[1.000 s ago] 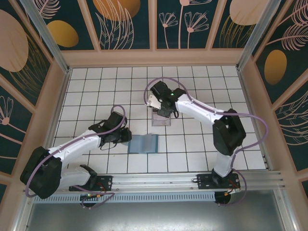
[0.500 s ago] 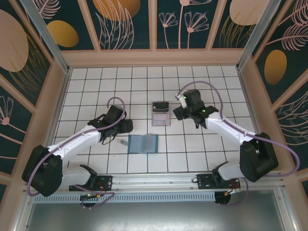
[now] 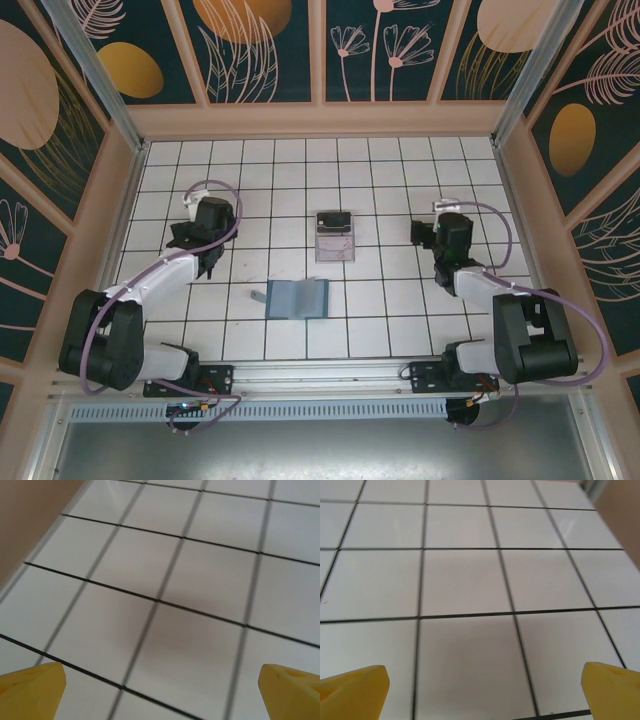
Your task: Take the credit cards out of the card holder
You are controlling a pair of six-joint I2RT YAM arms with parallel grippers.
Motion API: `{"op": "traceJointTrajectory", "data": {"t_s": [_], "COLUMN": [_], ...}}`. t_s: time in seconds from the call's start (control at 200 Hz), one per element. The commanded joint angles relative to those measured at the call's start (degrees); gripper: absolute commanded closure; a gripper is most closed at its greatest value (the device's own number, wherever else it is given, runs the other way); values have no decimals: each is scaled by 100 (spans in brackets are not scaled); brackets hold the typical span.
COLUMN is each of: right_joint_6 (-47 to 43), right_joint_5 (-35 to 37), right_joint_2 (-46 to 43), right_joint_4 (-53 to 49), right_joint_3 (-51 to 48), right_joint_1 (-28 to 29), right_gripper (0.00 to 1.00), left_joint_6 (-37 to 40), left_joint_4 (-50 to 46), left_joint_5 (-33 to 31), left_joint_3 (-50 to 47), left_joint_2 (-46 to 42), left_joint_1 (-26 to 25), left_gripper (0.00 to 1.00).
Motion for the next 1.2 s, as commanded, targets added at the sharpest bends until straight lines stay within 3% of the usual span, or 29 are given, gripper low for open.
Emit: {"op": "traceJointTrajectory", "data": {"t_s": [0.0, 0.095, 0.435, 0.641, 0.746, 1.196], "right_joint_6": [400, 466, 588, 572, 563, 570], "right_joint_5": [-73, -287, -1197, -1273, -1273, -1270], "right_joint_2": [212, 473, 1227, 1222, 1222, 1234], "right_joint_4": [1976, 2862, 4305, 4175, 4185, 4144], "right_joint_3": [-412, -677, -1081, -1022, -1030, -996], "right_joint_1": [-356, -532, -828, -835, -836, -836], "right_gripper": [1, 1, 1, 1, 1, 1], "left_joint_6": [618, 971, 1671, 1590, 1664, 1722], "left_joint_4": [1399, 2448, 5939, 6599, 7616, 7421], "left_joint_5": [84, 337, 1233, 2104, 2351, 2364], "left_joint_3": [-483, -850, -2002, -2296, -2708, -2658], "left_joint_2": [-112, 28, 552, 728, 997, 939], "left_joint_1": [497, 727, 1143, 1439, 1448, 1448], "left_gripper": [1, 1, 2, 1, 1, 1]}}
